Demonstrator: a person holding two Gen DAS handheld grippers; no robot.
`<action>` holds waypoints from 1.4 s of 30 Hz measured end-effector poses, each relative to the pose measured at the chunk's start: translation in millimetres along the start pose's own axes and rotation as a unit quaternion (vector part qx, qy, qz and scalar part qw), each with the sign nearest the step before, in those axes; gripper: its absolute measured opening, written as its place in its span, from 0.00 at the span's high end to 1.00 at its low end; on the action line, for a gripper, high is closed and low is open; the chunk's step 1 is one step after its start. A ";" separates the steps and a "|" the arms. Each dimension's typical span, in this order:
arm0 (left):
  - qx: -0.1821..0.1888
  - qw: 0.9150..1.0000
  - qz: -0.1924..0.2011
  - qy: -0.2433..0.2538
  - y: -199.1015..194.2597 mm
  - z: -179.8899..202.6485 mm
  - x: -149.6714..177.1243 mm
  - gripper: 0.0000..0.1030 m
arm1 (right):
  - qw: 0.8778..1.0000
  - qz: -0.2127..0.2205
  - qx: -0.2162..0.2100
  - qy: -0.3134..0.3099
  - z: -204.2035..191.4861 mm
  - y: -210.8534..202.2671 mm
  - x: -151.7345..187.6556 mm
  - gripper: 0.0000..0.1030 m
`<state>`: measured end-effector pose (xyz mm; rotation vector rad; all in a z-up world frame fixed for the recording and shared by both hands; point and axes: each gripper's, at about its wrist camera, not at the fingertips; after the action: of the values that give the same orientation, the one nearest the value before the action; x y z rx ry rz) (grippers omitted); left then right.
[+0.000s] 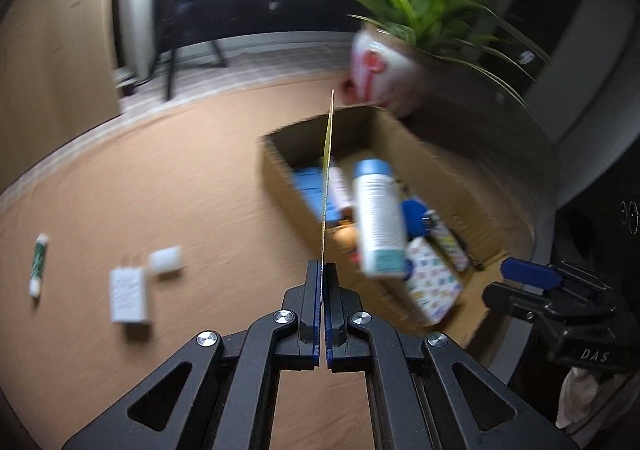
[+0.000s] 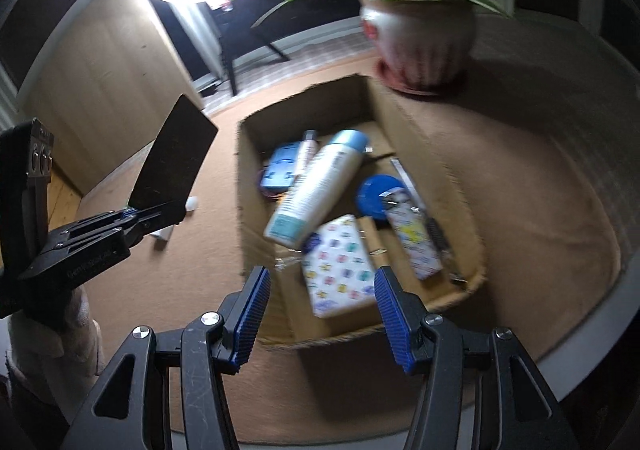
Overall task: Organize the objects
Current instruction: 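Carry the card into the box and open the left gripper, then grasp the white charger plug with the right gripper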
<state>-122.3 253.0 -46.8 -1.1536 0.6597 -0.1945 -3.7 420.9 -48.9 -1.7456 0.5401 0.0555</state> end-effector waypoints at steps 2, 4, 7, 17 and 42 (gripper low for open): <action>0.003 1.000 -0.004 0.019 7.2 17.9 -7.2 1.00 | 1.000 0.003 0.003 0.009 7.4 -3.2 1.8 0.51; 0.005 1.000 -0.006 0.029 12.5 31.4 -12.0 1.00 | 1.000 0.004 0.006 0.017 14.5 -5.7 2.4 0.51; 0.008 0.999 -0.010 0.042 21.3 48.3 -20.7 1.00 | 1.000 0.005 0.009 0.025 21.6 -6.2 2.1 0.51; 0.008 1.000 -0.003 0.030 22.3 54.4 -30.8 0.31 | 1.000 0.005 0.001 0.023 19.5 -4.0 1.6 0.51; -0.058 0.992 0.018 -0.107 -25.3 -106.7 37.7 0.31 | 0.994 -0.035 -0.083 -0.065 -94.7 45.1 -41.8 0.51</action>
<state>-148.9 141.5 -64.5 -1.2539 0.5059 -0.0015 -81.8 339.4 -52.6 -1.9074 0.3884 0.1675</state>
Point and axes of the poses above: each gripper's, at about its wrist camera, not at the fingertips, and y roughly the way its jaws point, z to its right, x to its underside, and after that the axes turned 10 degrees about -z, right-handed
